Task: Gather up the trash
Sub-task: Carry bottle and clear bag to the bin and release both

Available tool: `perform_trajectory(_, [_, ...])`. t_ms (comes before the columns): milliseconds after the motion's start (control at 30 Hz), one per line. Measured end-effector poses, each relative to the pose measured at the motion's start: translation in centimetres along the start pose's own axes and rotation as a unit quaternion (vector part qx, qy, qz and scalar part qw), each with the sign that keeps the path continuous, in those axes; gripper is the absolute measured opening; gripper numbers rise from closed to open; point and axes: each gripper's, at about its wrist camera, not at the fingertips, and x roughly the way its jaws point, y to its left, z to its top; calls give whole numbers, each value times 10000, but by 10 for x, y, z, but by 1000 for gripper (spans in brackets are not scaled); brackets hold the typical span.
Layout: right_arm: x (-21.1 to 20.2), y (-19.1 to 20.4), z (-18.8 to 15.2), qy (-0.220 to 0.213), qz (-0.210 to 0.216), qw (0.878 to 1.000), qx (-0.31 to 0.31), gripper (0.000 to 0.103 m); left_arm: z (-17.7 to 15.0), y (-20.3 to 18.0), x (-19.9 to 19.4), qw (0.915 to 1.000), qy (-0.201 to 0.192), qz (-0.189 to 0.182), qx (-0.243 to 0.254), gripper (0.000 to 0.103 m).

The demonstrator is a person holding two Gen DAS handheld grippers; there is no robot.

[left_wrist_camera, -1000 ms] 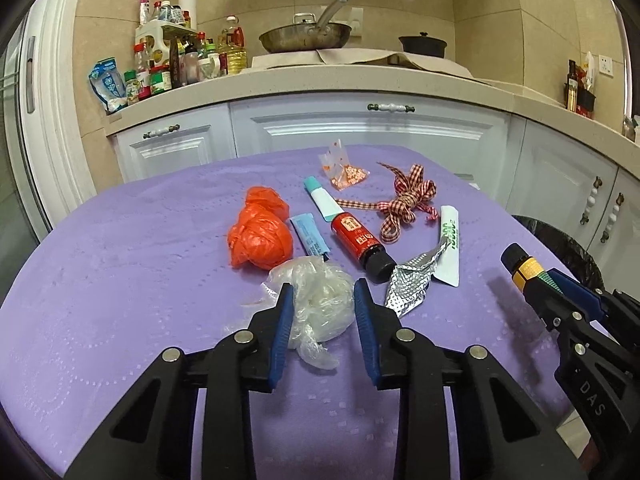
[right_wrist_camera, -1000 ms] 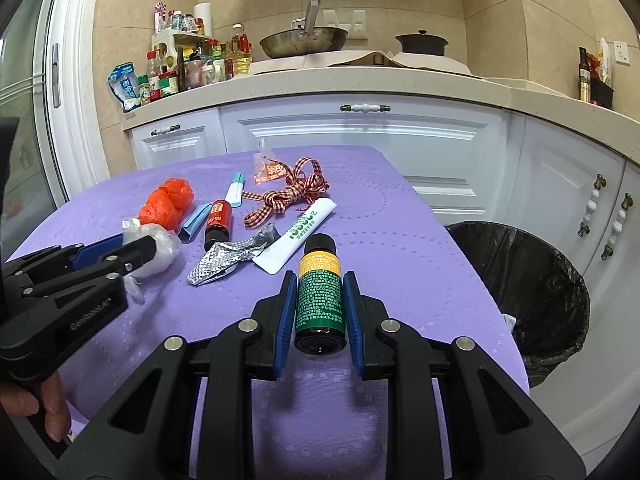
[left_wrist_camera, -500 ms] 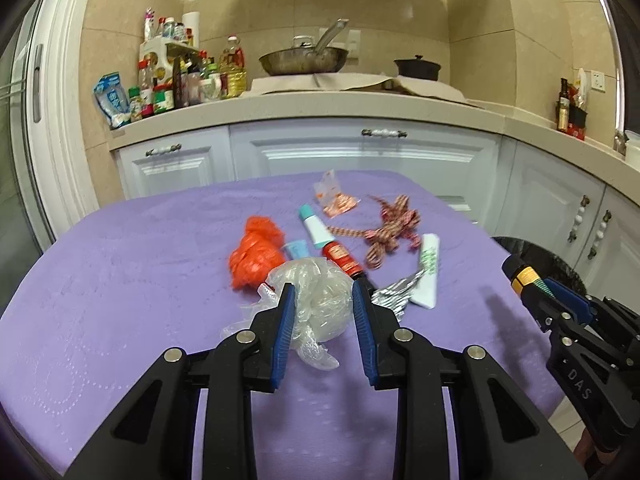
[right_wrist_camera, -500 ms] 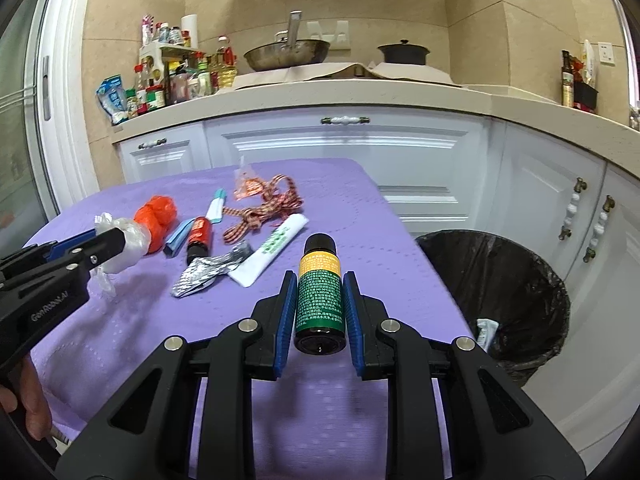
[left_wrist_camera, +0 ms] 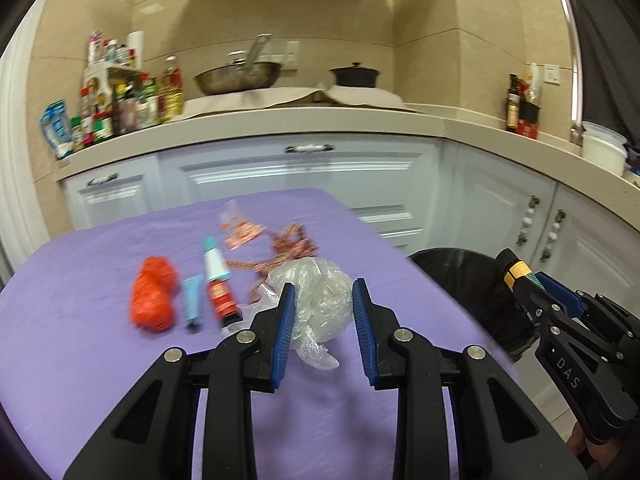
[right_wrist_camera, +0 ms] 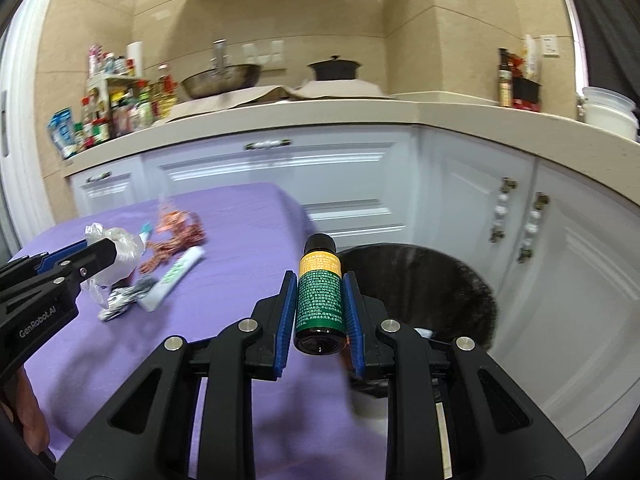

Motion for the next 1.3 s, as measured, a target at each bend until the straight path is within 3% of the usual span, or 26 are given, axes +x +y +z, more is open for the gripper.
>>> perform_trajectory(400, [18,-76,15,-173,-491,9980,351,23,24,-78,34,9984,-155,-474,252,30])
perform_trajectory(767, [58,-112,11,-9,-559,9971,509,23,30,-133,85,9966,100,-609,537,30])
perform_trajectory(867, [70,-119,10,84,-521,9972,538,23,29,-142,98,9962,254,-586,586,35])
perform_trajectory(1000, [81,-127,8,111,-623,9962,593,34,26,-141,113,9959,531,-586,429,49])
perform_trajectory(1100, [82,-131,7,97,-676,9956,643,36,25,-138,116,9958,612,-592,339,55])
perform_trajectory(1300, [82,-132,6,114,-716,9952,656,37,27,-135,110,9964,543,-561,336,59])
